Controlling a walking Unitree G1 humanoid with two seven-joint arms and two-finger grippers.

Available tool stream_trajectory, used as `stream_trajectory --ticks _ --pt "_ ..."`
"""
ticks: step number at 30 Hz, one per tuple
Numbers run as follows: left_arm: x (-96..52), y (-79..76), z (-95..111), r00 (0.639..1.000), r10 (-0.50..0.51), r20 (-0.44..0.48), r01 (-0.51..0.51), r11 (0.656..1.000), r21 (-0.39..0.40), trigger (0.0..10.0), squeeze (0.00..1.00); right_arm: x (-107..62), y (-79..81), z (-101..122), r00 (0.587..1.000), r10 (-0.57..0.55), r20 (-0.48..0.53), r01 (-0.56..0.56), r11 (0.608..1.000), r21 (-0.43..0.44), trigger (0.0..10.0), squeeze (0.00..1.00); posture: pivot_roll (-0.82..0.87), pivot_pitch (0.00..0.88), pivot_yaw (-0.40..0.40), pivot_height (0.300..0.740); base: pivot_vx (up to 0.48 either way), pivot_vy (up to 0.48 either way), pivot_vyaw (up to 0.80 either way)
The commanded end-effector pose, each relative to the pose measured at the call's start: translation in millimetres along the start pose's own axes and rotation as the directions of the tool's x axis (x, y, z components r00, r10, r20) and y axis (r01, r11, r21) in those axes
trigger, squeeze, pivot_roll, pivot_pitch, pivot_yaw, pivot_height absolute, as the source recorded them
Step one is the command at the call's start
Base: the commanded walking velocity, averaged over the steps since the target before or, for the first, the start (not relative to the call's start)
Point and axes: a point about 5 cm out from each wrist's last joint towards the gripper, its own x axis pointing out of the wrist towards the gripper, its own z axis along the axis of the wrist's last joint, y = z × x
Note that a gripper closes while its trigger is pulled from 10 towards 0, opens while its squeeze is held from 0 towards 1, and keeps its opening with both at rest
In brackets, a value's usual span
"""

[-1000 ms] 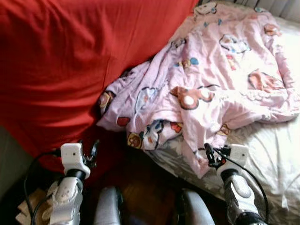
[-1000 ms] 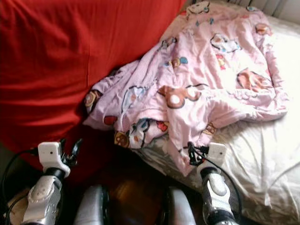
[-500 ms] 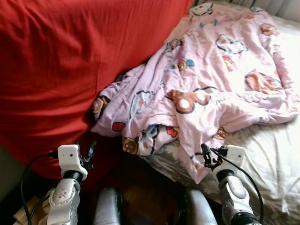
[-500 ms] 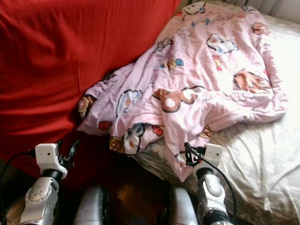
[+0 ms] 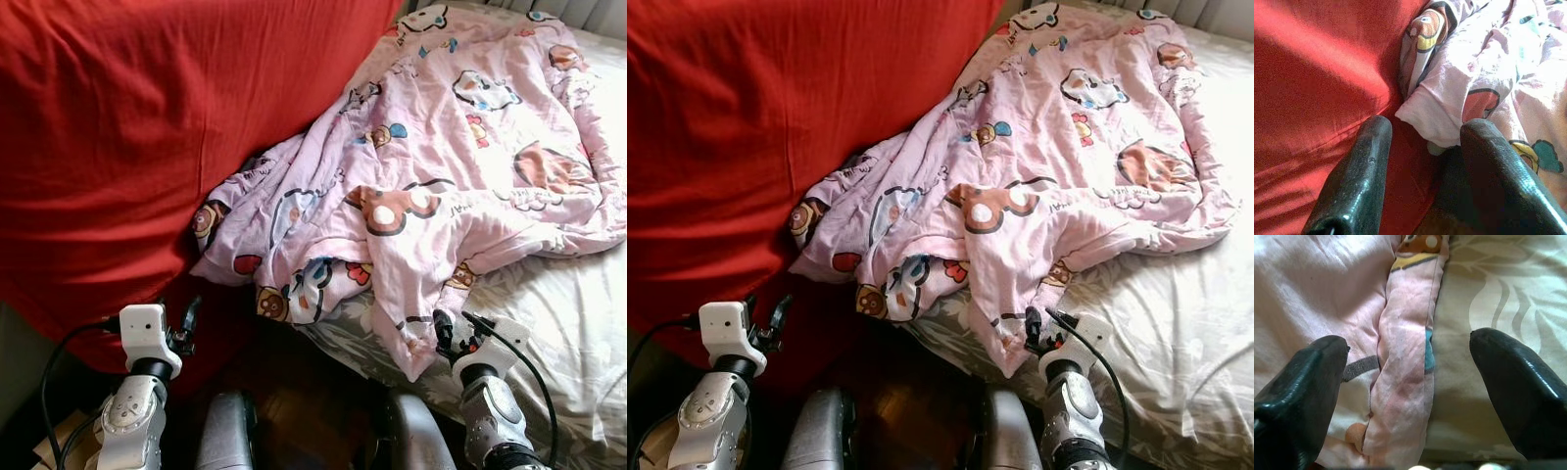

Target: Clean up the room

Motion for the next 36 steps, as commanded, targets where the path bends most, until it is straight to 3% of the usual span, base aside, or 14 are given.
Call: stream_trajectory --ticks 1,2,3,4,5,10,25,28,36 --pt "-5.6 2.4 -6 0.999 -0.002 -0.038 0.003 1.0 0.018 10.0 0.0 -1.3 0.1 -8 0.999 -0.006 -0.045 0.006 1.0 0.014 10.0 1.0 0.1 0.221 -0.022 0.585 0.0 0.0 0.0" --pt "-6.3 2.3 -6 0.999 -0.003 -0.038 0.004 1.0 0.019 10.0 0.0 -0.8 1.3 -8 0.999 -0.003 -0.053 0.004 1.0 0.018 10.0 0.84 0.1 0.227 -0.021 0.585 0.0 0.0 0.0" --pt "-6.6 2.4 -6 0.999 -0.003 -0.038 0.003 1.0 0.019 10.0 0.0 -0.6 1.8 -9 0.998 -0.002 -0.057 0.003 1.0 0.019 10.0 0.84 0.1 0.229 -0.02 0.585 0.0 0.0 0.0" --pt "-7.1 2.4 -6 0.999 -0.002 -0.038 0.003 1.0 0.019 10.0 0.0 -0.5 2.7 -9 0.998 0.004 -0.063 -0.003 1.0 0.021 10.0 0.56 0.11 0.23 -0.02 0.585 0.0 0.0 0.0" --pt "-7.5 2.4 -6 0.999 -0.002 -0.038 0.003 1.0 0.019 10.0 0.0 -0.4 3.7 -10 0.997 0.009 -0.072 -0.007 1.0 0.019 10.0 0.0 0.11 0.23 -0.02 0.585 0.0 0.0 0.0" --pt "-9.9 3.2 -6 0.999 -0.001 -0.043 0.002 1.0 0.022 10.0 0.0 0.4 11.0 -15 0.994 0.033 -0.103 -0.032 0.999 0.008 10.0 0.0 0.11 0.239 -0.021 0.585 0.0 0.0 0.0" --pt "-20.5 3.3 -10 0.998 0.007 -0.06 -0.006 1.0 0.02 10.0 0.0 1.2 7.3 -17 0.988 -0.032 -0.153 0.028 0.999 -0.029 10.0 0.0 0.12 0.273 -0.033 0.585 0.0 0.0 0.0" --pt "-22.8 4.2 -11 0.998 0.011 -0.064 -0.009 1.0 0.021 10.0 0.0 0.8 11.1 -21 0.984 0.0 -0.177 -0.001 1.0 -0.003 10.0 0.0 0.13 0.279 -0.035 0.585 0.0 0.0 0.0" --pt "-26.5 4.2 -12 0.997 0.017 -0.071 -0.015 1.0 0.021 10.0 0.0 -1.0 15.2 -27 0.978 0.026 -0.207 -0.035 0.999 -0.041 10.0 0.0 0.13 0.284 -0.038 0.585 0.0 0.0 0.0"
